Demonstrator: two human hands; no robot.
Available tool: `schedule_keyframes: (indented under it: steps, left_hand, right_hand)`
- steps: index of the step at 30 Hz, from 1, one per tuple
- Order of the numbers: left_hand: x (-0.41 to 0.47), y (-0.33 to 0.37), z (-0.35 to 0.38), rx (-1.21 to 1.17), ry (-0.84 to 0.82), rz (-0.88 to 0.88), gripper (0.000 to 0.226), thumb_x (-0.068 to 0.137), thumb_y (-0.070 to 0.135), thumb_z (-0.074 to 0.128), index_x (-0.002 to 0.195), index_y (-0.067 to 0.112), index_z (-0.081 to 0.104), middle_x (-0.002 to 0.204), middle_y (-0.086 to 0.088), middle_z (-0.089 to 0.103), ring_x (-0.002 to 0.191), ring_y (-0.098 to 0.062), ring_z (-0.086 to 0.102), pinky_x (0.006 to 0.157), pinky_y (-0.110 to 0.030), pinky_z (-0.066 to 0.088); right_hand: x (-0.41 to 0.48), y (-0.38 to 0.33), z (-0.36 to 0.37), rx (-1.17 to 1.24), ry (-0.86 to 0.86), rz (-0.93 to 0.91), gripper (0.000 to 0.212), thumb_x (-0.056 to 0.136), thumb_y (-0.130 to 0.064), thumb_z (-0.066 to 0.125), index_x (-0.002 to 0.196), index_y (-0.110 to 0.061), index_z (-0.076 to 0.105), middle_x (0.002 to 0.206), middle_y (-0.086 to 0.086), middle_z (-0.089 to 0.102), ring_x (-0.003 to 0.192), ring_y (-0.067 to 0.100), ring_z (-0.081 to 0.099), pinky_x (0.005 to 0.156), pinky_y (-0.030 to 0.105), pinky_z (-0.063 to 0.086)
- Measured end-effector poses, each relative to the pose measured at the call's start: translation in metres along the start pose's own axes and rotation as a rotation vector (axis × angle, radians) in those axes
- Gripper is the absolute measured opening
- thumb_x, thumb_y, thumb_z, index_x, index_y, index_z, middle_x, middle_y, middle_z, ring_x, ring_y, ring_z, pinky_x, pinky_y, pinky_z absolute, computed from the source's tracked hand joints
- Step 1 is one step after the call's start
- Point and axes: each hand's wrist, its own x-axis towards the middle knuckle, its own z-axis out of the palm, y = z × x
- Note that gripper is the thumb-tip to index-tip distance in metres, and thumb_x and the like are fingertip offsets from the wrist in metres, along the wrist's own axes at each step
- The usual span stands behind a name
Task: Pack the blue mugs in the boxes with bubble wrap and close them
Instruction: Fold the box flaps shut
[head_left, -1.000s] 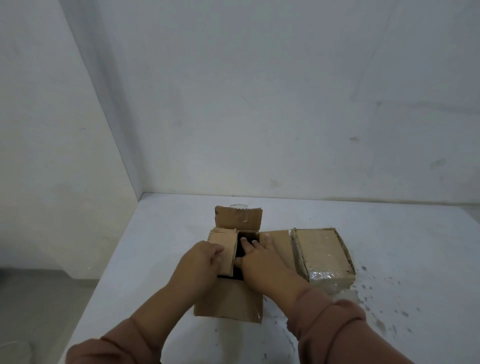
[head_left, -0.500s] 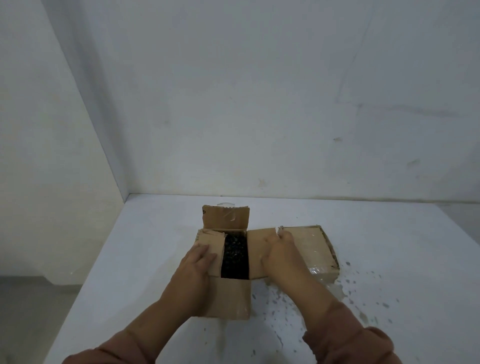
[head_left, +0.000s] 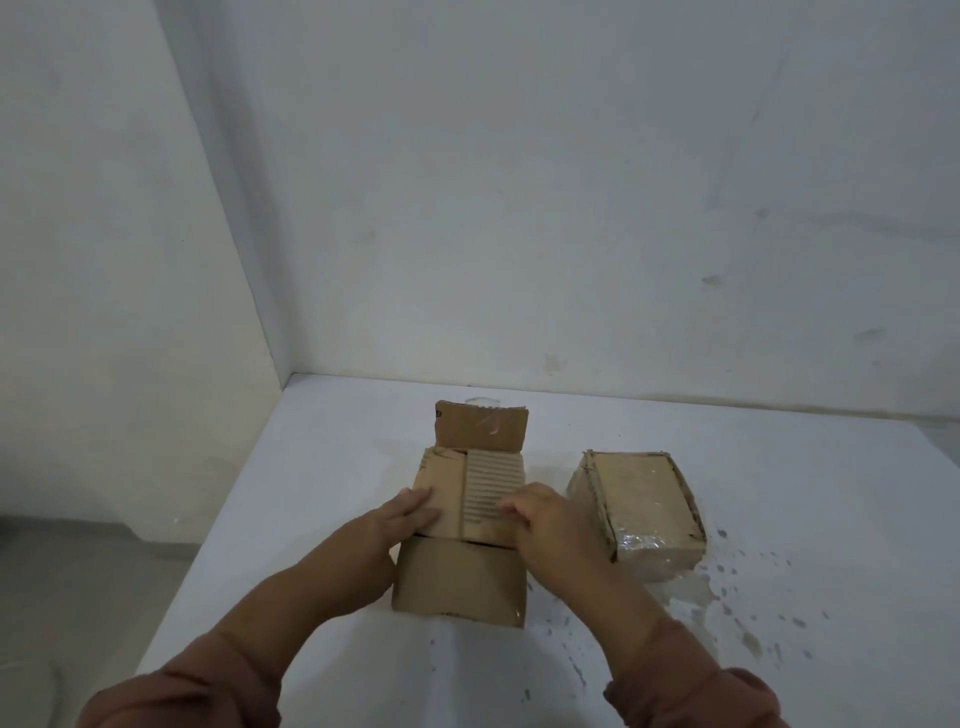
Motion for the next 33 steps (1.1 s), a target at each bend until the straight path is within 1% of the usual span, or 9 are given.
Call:
schedule_keyframes:
  steps: [5,10,12,15,18,23,25,28,33]
  left_hand:
    - [-0.003,-0.009,0.002,-0.126,0.023,0.016,0.086,0.087,0.023,0.067,0.118,0.081,0.012,0.145,0.033,0.01,0.136,0.004,0.022,0.101,0.003,0.016]
    - [0.007,0.013,0.001,-0.278,0.218,-0.255,0.043,0.094,0.037,0.052,0.136,0.029,0.049,0.133,0.005,0.057,0.12,-0.017,0.054,0.093,-0.023,0.039]
    - [0.01,0.02,0.001,-0.326,0.284,-0.296,0.031,0.093,0.038,0.052,0.118,0.023,0.062,0.111,0.006,0.065,0.102,-0.016,0.058,0.081,-0.026,0.042]
    - [0.014,0.025,0.006,-0.348,0.372,-0.361,0.017,0.091,0.035,0.056,0.087,0.019,0.059,0.092,0.003,0.062,0.087,-0.018,0.058,0.073,-0.033,0.045]
    - [0.018,0.028,0.01,-0.391,0.453,-0.461,0.02,0.087,0.031,0.064,0.1,0.022,0.052,0.109,0.008,0.056,0.092,-0.011,0.058,0.069,-0.028,0.042]
    - [0.023,0.027,0.005,-0.417,0.389,-0.437,0.049,0.088,0.024,0.063,0.133,0.028,0.045,0.134,0.005,0.051,0.11,-0.013,0.059,0.086,-0.026,0.045]
    - [0.024,0.029,0.001,-0.32,0.318,-0.416,0.045,0.092,0.024,0.057,0.136,0.029,0.046,0.137,0.001,0.049,0.116,-0.017,0.056,0.092,-0.027,0.044]
    - [0.027,0.031,-0.001,-0.285,0.27,-0.432,0.045,0.094,0.026,0.053,0.138,0.029,0.045,0.138,-0.002,0.048,0.117,-0.02,0.055,0.095,-0.028,0.043]
    - [0.027,0.034,0.003,-0.414,0.292,-0.492,0.047,0.092,0.024,0.057,0.137,0.029,0.047,0.136,-0.001,0.052,0.116,-0.022,0.056,0.095,-0.03,0.045]
  right_hand:
    - [-0.008,0.028,0.0,-0.095,-0.146,-0.122,0.047,0.082,0.006,0.049,0.122,-0.016,0.062,0.141,-0.004,0.046,0.13,0.012,0.043,0.103,0.012,0.027]
    - [-0.012,0.033,0.002,0.261,-0.092,0.018,0.035,0.079,-0.017,0.071,0.114,-0.019,0.066,0.115,-0.019,0.057,0.106,-0.003,0.057,0.089,0.011,0.042]
    - [-0.005,0.03,0.003,0.179,0.0,0.048,0.008,0.083,-0.023,0.067,0.087,-0.017,0.069,0.1,-0.011,0.058,0.092,0.01,0.059,0.076,0.016,0.044]
    - [0.006,0.026,0.003,0.108,0.06,0.098,0.023,0.082,-0.026,0.068,0.067,-0.025,0.05,0.088,-0.004,0.052,0.077,0.01,0.053,0.058,0.012,0.034]
    - [0.014,0.025,0.003,0.066,0.074,0.169,0.025,0.076,-0.032,0.073,0.074,-0.018,0.053,0.092,0.002,0.054,0.074,0.011,0.051,0.056,0.017,0.033]
    - [0.035,0.022,-0.007,0.102,-0.048,0.274,0.037,0.07,-0.034,0.078,0.089,-0.022,0.047,0.099,0.003,0.054,0.083,0.015,0.052,0.062,0.024,0.039]
    - [0.048,0.013,-0.017,0.145,0.127,0.247,0.057,0.074,-0.03,0.076,0.12,-0.019,0.045,0.126,0.008,0.047,0.107,0.02,0.051,0.08,0.028,0.045]
    - [0.067,-0.007,-0.034,0.09,0.287,0.046,0.076,0.081,-0.022,0.069,0.143,-0.019,0.027,0.149,0.006,0.03,0.136,0.022,0.031,0.108,0.034,0.031]
    - [0.085,-0.025,-0.034,-0.35,0.126,-0.135,0.048,0.089,-0.012,0.054,0.136,-0.02,0.045,0.129,0.007,0.055,0.12,0.025,0.046,0.1,0.035,0.037]
